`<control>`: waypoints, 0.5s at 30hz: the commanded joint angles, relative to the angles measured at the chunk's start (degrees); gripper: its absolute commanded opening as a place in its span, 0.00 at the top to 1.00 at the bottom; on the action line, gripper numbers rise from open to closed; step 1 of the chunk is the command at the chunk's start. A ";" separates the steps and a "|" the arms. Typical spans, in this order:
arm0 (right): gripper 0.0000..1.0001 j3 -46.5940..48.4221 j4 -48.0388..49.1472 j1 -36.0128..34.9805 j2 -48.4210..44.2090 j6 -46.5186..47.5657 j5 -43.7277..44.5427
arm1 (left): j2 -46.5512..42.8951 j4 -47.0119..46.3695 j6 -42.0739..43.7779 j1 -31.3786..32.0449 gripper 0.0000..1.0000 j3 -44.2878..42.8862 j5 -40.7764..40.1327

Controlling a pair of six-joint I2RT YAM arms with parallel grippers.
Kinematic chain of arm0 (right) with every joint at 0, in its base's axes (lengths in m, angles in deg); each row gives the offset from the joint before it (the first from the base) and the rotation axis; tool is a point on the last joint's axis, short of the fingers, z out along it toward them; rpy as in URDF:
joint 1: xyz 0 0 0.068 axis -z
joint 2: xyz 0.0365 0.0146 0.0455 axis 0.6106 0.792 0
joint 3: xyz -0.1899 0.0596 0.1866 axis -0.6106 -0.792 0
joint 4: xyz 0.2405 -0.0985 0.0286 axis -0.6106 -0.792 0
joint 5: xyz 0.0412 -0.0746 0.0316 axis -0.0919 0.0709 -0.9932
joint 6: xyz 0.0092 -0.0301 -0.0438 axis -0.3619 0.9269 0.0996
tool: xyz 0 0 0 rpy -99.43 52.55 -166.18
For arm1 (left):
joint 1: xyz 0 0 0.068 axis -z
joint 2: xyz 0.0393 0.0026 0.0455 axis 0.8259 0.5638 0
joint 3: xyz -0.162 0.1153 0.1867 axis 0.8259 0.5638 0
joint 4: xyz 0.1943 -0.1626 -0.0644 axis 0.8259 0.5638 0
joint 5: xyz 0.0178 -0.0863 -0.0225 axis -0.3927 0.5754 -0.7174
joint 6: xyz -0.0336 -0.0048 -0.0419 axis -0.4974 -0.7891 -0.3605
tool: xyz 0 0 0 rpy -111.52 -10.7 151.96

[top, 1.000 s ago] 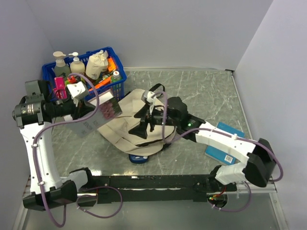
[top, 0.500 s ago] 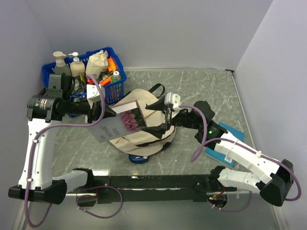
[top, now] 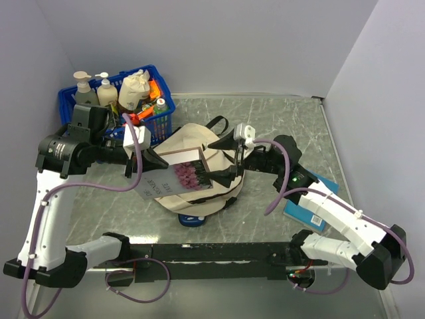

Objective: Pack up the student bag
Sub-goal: Pick up the book from the center of the board.

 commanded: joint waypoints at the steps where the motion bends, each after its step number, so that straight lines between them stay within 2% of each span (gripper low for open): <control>1: 0.00 -0.05 6.12 1.47 1.64 -3.48 -6.38 | -1.62 0.95 0.40 1.38 0.99 -1.14 1.97; 8: 0.00 0.56 13.06 1.47 5.86 -10.86 -16.23 | -0.92 0.95 0.49 2.17 0.99 -2.46 1.71; 15: 0.00 2.32 16.50 0.15 9.20 -13.59 -18.54 | -0.04 -1.95 -1.78 2.26 0.99 -2.19 1.53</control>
